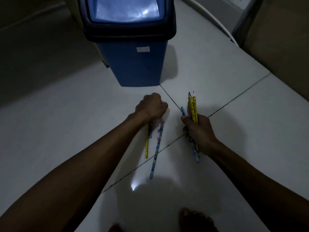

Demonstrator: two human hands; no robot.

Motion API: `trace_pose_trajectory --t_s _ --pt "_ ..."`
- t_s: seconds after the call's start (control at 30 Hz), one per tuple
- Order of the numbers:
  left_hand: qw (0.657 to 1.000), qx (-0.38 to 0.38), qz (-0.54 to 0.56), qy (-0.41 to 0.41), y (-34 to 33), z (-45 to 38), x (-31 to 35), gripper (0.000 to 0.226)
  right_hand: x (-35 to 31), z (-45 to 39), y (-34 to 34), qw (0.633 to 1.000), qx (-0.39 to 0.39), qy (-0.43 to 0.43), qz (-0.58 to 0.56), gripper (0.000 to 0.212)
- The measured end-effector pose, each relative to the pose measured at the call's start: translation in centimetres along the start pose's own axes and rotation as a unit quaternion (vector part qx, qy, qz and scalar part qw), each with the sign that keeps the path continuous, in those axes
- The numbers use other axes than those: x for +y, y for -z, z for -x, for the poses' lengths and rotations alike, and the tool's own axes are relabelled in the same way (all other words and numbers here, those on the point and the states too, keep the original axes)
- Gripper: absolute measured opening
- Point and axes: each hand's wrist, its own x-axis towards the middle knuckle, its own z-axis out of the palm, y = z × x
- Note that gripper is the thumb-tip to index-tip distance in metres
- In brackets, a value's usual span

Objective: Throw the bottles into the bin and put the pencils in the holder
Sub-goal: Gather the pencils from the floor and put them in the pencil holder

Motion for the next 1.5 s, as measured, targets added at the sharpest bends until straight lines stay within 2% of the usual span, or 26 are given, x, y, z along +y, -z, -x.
trace_pose_trajectory --t_s 0.1,0.17,0.27,0.33,0.4,0.47,0.6,0.73,0.8,0.93,1.1,1.3,1.4,1.47,1.5 --pt "0.994 -0.008 0.11 -0.011 1.6 0.3 -0.7 0.025 0.1 0.0 -0.3 1.0 -0.005 -0.004 -0.016 0.022" --pt "0.976 0.0 0.216 -0.003 2.1 0.6 -1.4 0.021 0.1 -0.1 -0.7 1.0 -0.006 -0.01 -0.02 0.022" --pt "0.937 0.048 0.344 0.039 2.3 0.8 -2.2 0.018 -0.1 0.0 -1.4 0.999 -0.018 -0.015 -0.038 0.017" --pt "0.914 0.096 0.386 0.084 2.1 0.9 -2.7 0.021 -0.2 0.1 -1.7 0.998 -0.026 -0.025 -0.044 0.016" --pt "0.915 0.146 0.365 0.098 1.3 0.7 -3.7 0.021 -0.2 0.2 -1.9 0.998 -0.029 -0.038 -0.048 0.023" --pt "0.931 0.166 0.315 0.081 0.5 0.6 -4.6 0.026 -0.1 0.2 -2.0 0.998 -0.025 -0.044 -0.047 0.025" --pt "0.98 0.132 0.145 0.024 -0.4 0.7 -4.4 0.049 0.3 0.4 -1.8 0.998 -0.022 -0.049 -0.04 0.019" --pt "0.996 0.083 -0.037 0.025 -1.3 0.5 -3.8 0.043 0.4 0.7 -1.4 0.998 -0.018 -0.048 -0.04 0.02" --pt "0.994 0.056 -0.082 0.04 -1.5 0.5 -3.5 0.042 0.5 0.7 -1.1 0.998 -0.017 -0.045 -0.037 0.023" --pt "0.994 0.032 -0.083 0.063 -1.7 0.6 -3.2 0.048 0.6 0.8 -0.7 0.998 -0.018 -0.042 -0.034 0.024" --pt "0.99 -0.006 -0.115 0.079 -1.2 0.5 -2.9 0.038 0.8 0.7 -0.8 0.998 -0.012 -0.049 -0.037 0.024" --pt "0.99 -0.031 -0.122 0.064 -0.6 1.0 -3.1 0.039 0.6 0.8 -1.1 0.998 -0.023 -0.05 -0.039 0.022" --pt "0.998 -0.009 -0.024 0.051 -0.1 1.1 -3.8 0.036 0.5 0.8 -1.2 0.997 -0.026 -0.056 -0.054 0.021" --pt "0.99 0.012 0.127 0.064 0.3 1.3 -4.3 0.027 0.5 0.8 -1.2 0.996 -0.028 -0.063 -0.06 0.021" --pt "0.974 0.016 0.211 0.082 0.6 1.4 -4.5 0.025 0.4 0.8 -1.3 0.996 -0.029 -0.065 -0.059 0.02"
